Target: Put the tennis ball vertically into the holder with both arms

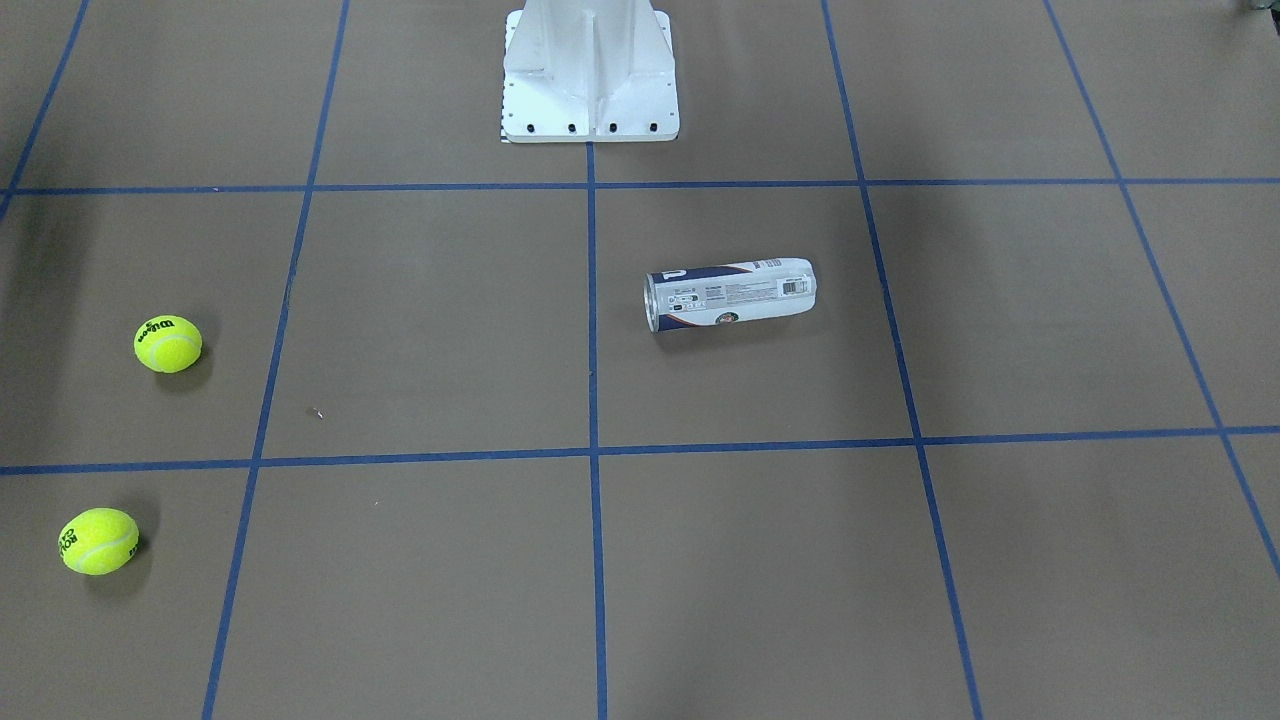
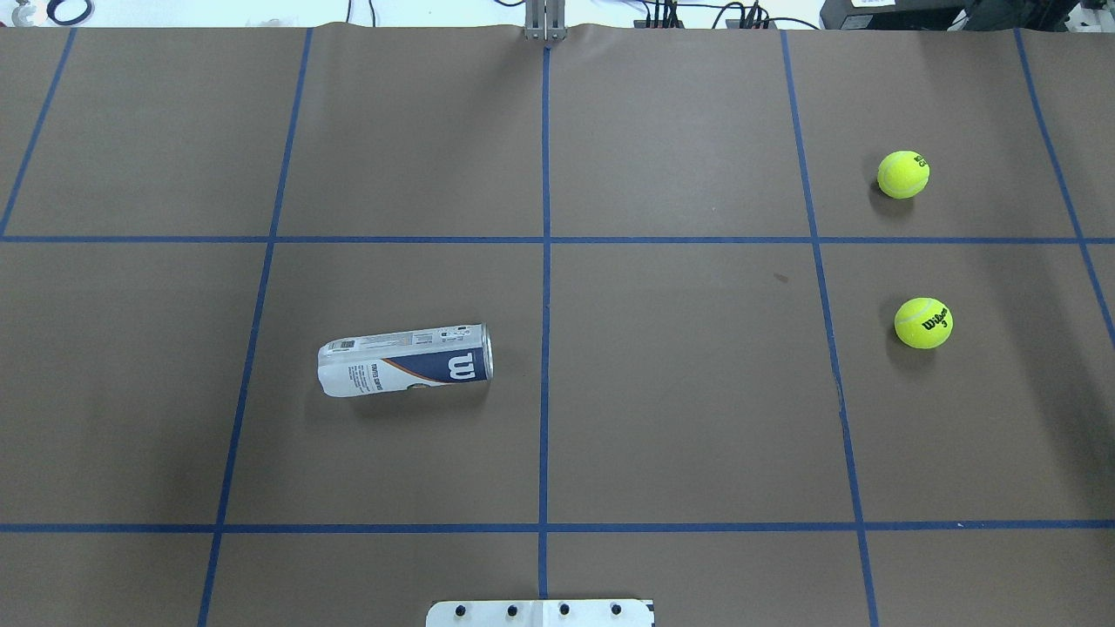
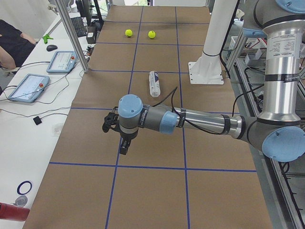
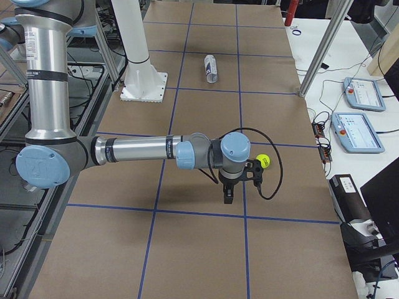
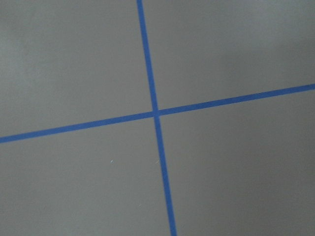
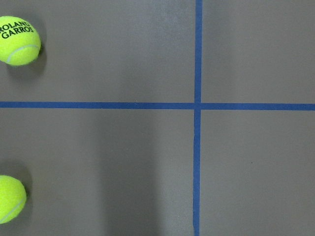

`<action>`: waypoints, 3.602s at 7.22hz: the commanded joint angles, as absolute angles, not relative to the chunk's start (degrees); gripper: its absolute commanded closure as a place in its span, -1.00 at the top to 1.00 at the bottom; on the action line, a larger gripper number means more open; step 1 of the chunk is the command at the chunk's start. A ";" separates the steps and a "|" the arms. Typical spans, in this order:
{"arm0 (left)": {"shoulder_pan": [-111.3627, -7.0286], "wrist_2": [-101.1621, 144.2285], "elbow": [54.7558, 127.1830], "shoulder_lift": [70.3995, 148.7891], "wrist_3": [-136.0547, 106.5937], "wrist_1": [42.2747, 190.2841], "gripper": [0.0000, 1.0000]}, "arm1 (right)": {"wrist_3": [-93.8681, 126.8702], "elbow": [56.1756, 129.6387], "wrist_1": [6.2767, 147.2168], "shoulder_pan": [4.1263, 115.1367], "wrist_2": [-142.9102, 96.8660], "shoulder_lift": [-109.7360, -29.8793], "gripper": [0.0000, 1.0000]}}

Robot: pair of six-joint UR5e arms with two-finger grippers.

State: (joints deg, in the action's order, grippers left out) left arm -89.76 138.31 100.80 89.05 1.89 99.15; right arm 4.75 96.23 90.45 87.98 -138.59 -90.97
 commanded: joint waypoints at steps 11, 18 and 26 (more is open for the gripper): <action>-43.11 120.37 103.89 124.52 7.56 90.27 1.00 | 5.10 95.36 90.09 87.89 -138.52 -92.55 0.99; -31.46 110.31 96.16 133.51 9.20 90.79 0.99 | 4.83 95.45 90.00 87.89 -138.60 -92.64 0.99; -30.15 107.49 92.81 132.98 13.45 90.97 0.99 | 4.92 95.10 90.09 87.89 -138.60 -92.64 0.99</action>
